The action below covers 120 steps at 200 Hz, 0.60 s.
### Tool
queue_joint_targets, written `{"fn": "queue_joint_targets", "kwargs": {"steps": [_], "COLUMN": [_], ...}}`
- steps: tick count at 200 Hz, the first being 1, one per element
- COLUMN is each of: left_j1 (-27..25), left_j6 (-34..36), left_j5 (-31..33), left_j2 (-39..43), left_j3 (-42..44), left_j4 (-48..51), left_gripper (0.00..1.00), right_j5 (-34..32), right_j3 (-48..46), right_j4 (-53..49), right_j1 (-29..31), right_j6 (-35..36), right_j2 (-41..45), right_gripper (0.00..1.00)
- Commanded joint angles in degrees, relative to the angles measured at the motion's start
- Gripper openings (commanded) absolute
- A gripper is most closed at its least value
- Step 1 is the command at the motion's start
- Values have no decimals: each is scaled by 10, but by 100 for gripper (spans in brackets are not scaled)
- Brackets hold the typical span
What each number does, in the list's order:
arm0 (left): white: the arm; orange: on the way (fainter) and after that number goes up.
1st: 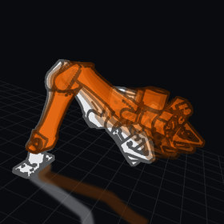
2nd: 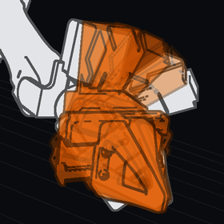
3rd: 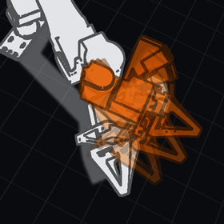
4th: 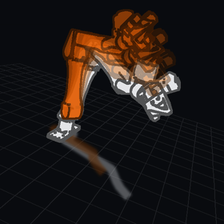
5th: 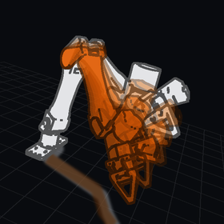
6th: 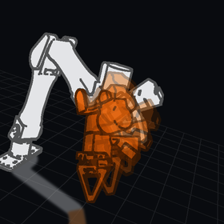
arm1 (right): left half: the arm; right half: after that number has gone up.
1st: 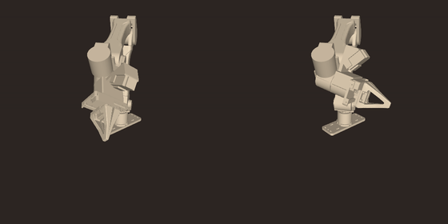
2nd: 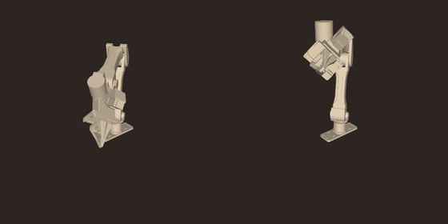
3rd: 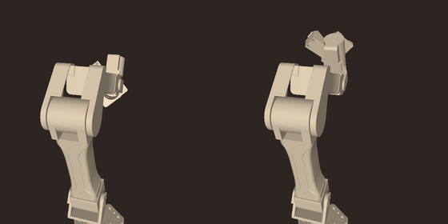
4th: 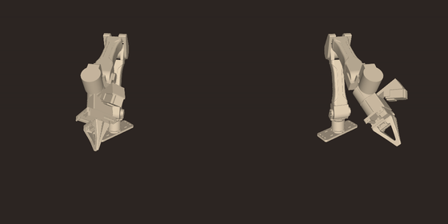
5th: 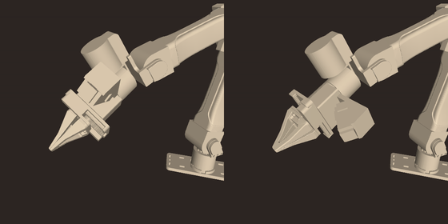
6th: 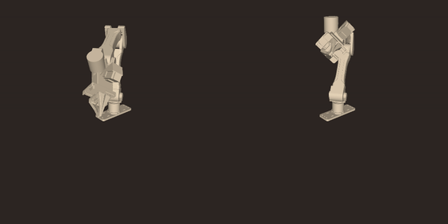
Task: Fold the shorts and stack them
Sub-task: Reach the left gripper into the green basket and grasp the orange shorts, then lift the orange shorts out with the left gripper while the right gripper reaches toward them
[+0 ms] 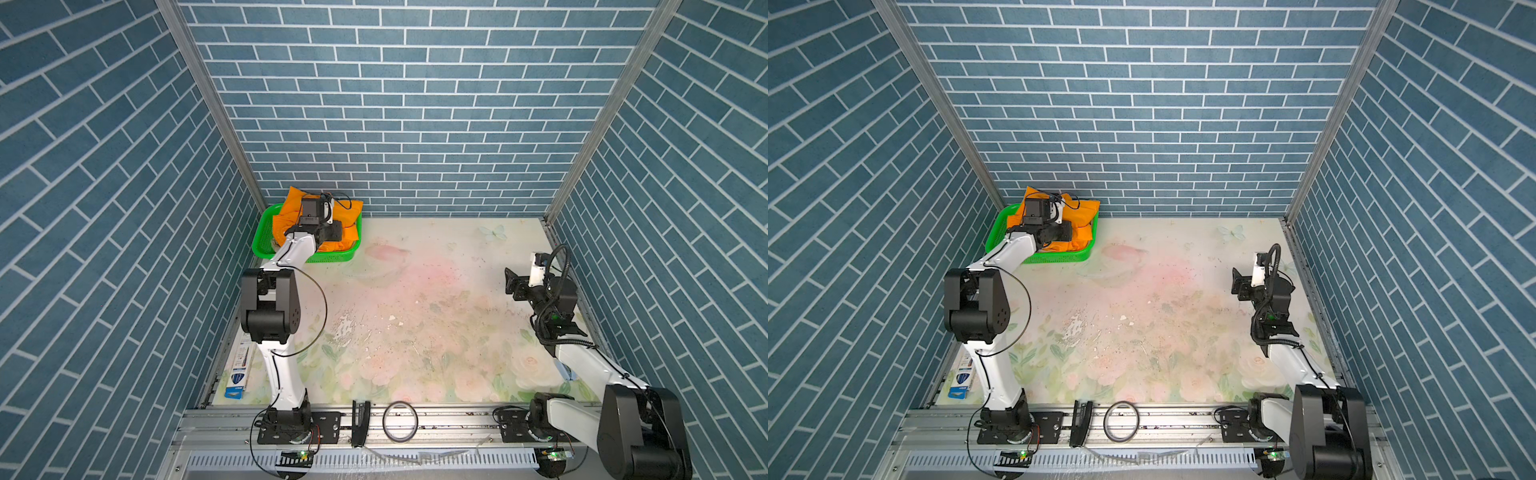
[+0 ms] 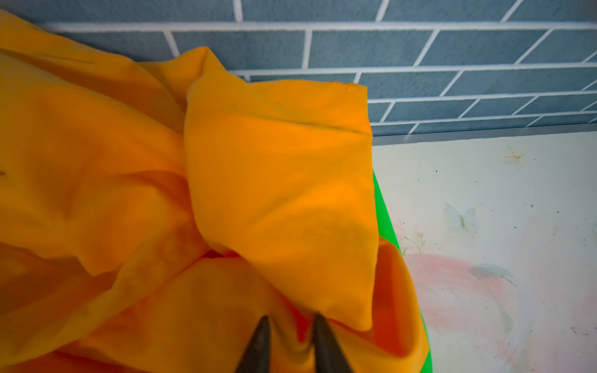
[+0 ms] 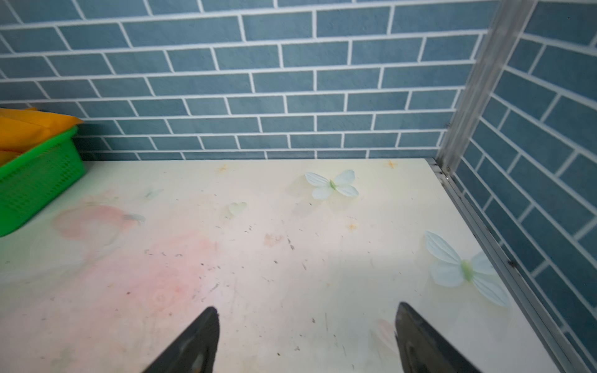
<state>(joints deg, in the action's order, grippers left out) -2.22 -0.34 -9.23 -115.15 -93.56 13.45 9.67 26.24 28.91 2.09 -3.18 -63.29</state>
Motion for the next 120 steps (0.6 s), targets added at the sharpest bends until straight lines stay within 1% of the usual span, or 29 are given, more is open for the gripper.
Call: {"fn": "queue_joint_targets", "kwargs": {"steps": [1, 19, 29, 37, 48, 54, 75, 89, 103, 120], "left_j1": [0, 0, 0, 0, 0, -1, -9, -13, -17, -32], "left_j6": [13, 15, 19, 24, 31, 29, 19, 9, 2, -1], "left_j5": [-11, -23, -42, -69, -137, -159, -188, -195, -220, -267], "left_j2": [2, 29, 50, 71, 108, 131, 216, 264, 299, 313], "left_j3": [-20, -22, -23, -21, -18, -15, -4, -2, -16, -63], "left_j4": [39, 51, 58, 63, 68, 68, 69, 69, 83, 133], "left_gripper": [0, 0, 0, 0, 0, 0, 0, 0, 0, 0], "right_j5": [28, 32, 36, 40, 45, 48, 65, 91, 118, 135], "right_j3": [26, 31, 41, 51, 62, 66, 74, 88, 111, 132], "right_j4": [-88, -106, -122, -139, -152, -153, -131, -115, -119, -119], "right_j1": [27, 45, 52, 58, 65, 68, 70, 71, 71, 72], "right_j6": [-12, -20, -24, -26, -29, -30, -46, -56, -66, -75], "right_j2": [36, 57, 63, 66, 69, 69, 63, 48, 35, 31], "right_gripper": [84, 84, 83, 82, 82, 82, 82, 82, 81, 81]}}
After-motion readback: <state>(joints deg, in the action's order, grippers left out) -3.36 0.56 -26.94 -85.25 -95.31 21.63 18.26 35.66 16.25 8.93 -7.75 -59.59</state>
